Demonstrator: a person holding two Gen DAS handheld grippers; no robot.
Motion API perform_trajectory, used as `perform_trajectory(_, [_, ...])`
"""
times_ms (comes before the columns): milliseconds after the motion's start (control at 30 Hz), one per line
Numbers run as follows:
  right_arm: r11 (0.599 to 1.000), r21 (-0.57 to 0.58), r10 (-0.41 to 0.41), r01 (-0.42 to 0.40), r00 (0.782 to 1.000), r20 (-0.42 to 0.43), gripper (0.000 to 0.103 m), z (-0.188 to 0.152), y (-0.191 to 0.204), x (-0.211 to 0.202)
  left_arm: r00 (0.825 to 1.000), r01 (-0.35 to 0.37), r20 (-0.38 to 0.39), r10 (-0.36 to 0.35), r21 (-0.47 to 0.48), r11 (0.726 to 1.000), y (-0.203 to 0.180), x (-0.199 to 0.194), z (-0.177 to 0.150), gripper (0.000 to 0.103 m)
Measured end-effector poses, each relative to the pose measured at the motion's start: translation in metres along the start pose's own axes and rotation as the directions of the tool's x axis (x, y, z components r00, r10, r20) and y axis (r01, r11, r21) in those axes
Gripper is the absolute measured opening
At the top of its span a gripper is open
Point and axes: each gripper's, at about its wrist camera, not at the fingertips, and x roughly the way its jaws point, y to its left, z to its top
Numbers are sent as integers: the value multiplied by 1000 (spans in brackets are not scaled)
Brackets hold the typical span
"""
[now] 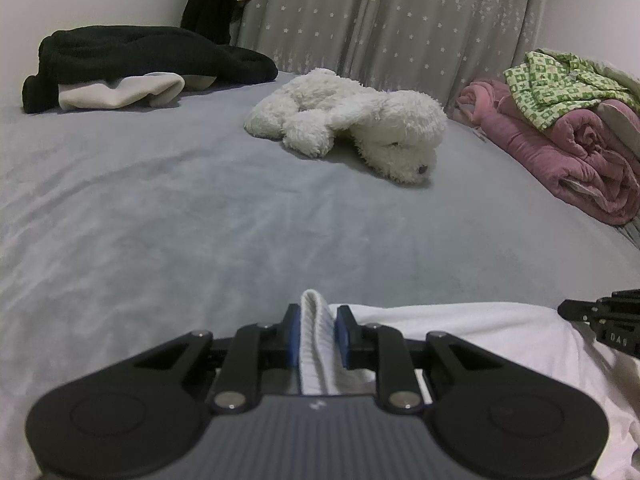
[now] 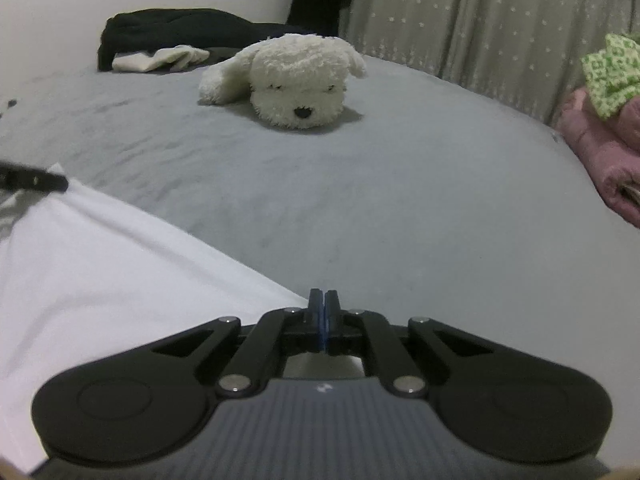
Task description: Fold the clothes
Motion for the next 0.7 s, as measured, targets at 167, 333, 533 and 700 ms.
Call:
perform_trajectory(167, [1000, -10, -28, 28, 1000, 4, 14, 2, 6, -3, 1000, -10, -2, 10, 34, 999, -6, -2, 2, 27])
perform_trajectory(333, [996, 47, -72, 72, 997, 2, 41, 4, 3, -22, 999, -36, 5, 36, 90, 995, -19, -9, 6, 61])
perform_trajectory(533, [979, 152, -132, 135, 991, -31, 41, -5, -23, -65, 999, -36, 31, 34, 82, 996, -35, -34, 20, 74])
perform_trajectory(700, [958, 221, -173, 183, 983, -64, 41, -22, -38, -103, 999, 2, 35, -4, 78, 997, -53, -61, 16, 81])
